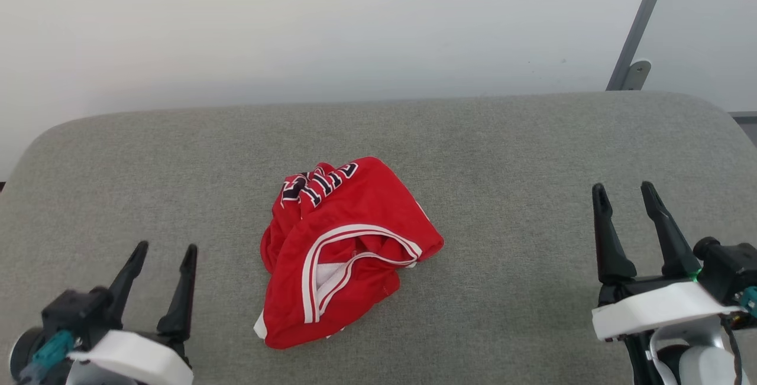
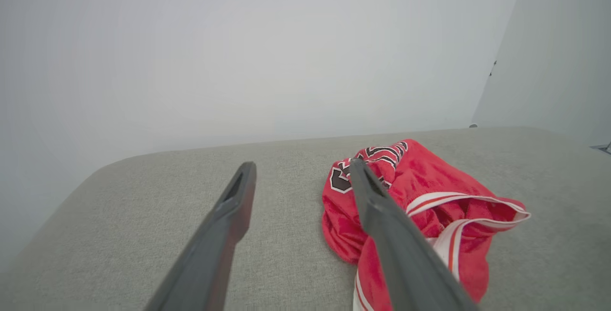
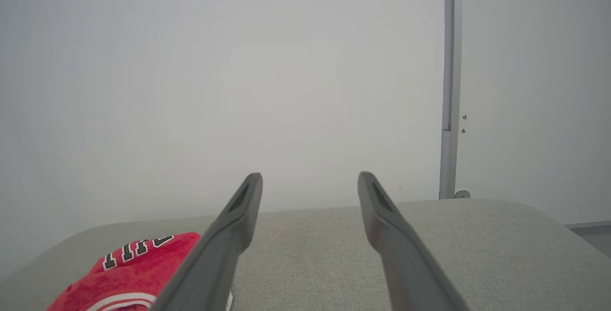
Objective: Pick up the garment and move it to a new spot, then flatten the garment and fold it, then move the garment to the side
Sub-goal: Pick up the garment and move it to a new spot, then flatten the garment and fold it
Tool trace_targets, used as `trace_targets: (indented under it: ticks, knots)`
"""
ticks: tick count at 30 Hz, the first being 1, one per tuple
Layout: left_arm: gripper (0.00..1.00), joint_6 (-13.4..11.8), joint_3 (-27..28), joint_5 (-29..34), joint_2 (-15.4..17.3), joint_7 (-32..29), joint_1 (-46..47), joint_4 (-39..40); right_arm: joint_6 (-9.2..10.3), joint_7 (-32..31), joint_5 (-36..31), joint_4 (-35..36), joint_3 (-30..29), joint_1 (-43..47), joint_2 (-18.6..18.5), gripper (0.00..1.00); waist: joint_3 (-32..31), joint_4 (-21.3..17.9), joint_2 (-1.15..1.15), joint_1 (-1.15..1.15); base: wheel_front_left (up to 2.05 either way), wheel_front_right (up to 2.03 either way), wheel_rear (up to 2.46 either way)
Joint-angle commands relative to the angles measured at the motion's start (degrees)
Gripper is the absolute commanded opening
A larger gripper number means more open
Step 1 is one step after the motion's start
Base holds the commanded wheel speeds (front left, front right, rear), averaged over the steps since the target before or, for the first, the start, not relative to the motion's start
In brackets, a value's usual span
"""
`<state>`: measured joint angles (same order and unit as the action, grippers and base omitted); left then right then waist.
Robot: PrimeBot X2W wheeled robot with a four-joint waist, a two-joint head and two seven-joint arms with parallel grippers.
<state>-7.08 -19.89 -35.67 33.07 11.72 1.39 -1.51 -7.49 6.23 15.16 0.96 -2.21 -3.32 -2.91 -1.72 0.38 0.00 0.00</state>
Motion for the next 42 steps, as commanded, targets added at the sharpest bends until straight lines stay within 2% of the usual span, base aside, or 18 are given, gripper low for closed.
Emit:
trace_targets:
  ticks: [1, 6, 13, 27, 42]
  knots:
    - [1.00, -0.67, 0.85, 0.16, -0.19, 1.19, -1.74, 0.27, -0.01, 0.45, 0.16, 0.09, -0.25, 0.94, 0.01, 1.00, -0.09, 0.16, 0.00, 0.00, 0.00, 0.00, 0.00]
    - [1.00, -1.45, 2.49, 0.59, -1.27, 2.83, -4.71, 0.36, -0.01, 0.54, 0.22, 0.22, -0.45, 1.86, 0.01, 1.00, -0.30, 0.31, 0.00, 0.00, 0.00, 0.00, 0.00]
    - [1.00, -0.99, 5.68, 1.88, -3.86, 3.53, -7.61, 0.15, -0.01, 0.71, -0.22, 0.04, -0.83, 2.70, 0.01, 1.00, -0.70, 0.63, 0.00, 0.00, 0.00, 0.00, 0.00]
    - [1.00, 4.74, 13.07, 6.25, -11.82, 3.59, -10.23, -0.13, -0.01, 1.15, -0.60, -0.59, -1.73, 3.64, 0.01, 1.00, -1.26, 1.59, 0.00, 0.00, 0.00, 0.00, 0.00]
    - [1.00, 8.78, 16.89, 9.68, -16.80, 3.57, -11.28, -1.71, -0.01, 1.18, -0.52, -0.89, -1.98, 4.08, 0.01, 1.00, -2.16, 1.71, 0.00, 0.00, 0.00, 0.00, 0.00]
